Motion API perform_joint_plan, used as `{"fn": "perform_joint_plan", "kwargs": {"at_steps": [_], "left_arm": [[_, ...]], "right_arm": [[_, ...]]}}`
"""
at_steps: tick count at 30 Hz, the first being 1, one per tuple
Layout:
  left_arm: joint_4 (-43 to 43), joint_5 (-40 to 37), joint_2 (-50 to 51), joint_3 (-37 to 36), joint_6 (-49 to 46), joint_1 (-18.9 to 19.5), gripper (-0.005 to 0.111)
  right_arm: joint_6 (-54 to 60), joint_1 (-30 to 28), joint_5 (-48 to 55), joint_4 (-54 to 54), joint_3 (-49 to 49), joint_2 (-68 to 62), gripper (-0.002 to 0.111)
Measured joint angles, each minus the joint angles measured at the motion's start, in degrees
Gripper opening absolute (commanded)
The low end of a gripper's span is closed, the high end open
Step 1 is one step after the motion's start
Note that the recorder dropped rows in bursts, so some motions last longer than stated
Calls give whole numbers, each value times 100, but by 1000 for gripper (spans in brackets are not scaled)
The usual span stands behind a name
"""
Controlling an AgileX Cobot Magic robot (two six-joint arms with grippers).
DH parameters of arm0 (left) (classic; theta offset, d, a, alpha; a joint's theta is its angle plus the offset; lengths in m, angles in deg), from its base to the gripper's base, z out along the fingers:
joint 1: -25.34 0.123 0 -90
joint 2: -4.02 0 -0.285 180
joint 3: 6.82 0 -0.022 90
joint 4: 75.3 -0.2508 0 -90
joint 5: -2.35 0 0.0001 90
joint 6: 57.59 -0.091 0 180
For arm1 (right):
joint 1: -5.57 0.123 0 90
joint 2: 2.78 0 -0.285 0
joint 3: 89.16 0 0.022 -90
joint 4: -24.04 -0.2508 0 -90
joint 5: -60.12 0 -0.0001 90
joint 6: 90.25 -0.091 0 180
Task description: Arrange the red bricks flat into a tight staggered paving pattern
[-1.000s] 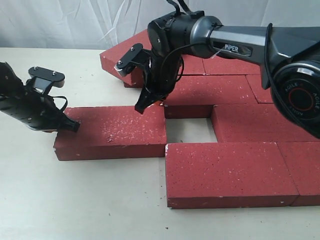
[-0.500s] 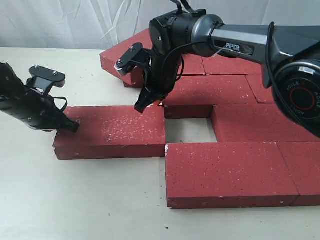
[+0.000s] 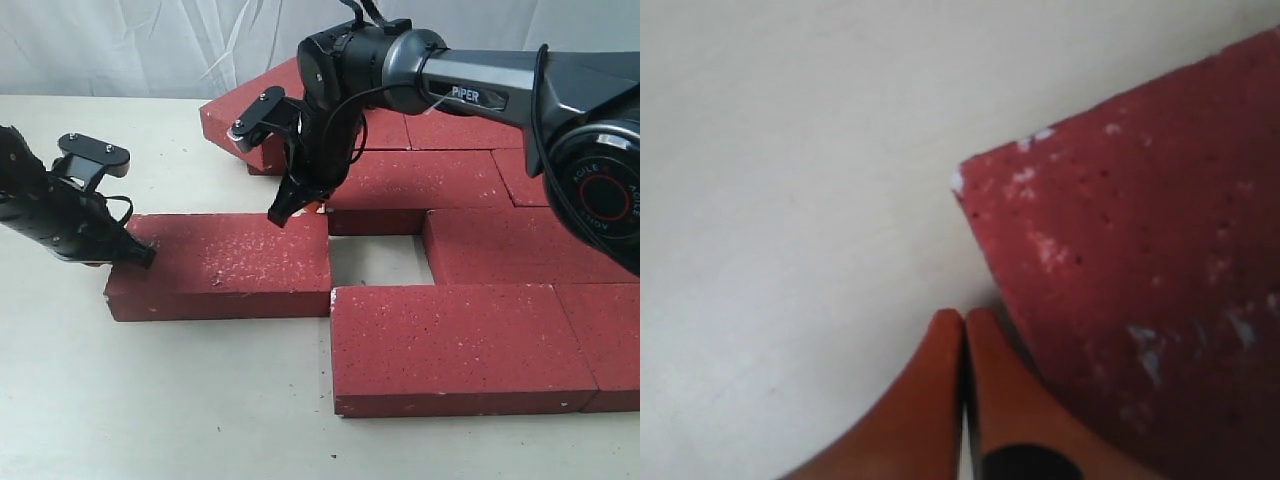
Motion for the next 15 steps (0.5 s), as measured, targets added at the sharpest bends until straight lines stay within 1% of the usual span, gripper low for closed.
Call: {"fn": "perform_joint_plan", "kwargs": {"at_steps": [4, 12, 15], "left_arm": [[-12, -86, 0, 0, 0, 104, 0], [110, -18, 0, 0, 0, 108, 0], [133, 20, 0, 0, 0, 108, 0]], "right_arm": [[0, 0, 0, -30, 0, -10, -1], [0, 0, -93, 0, 0, -23, -1], [10, 0, 65, 0, 0, 32, -1]]}}
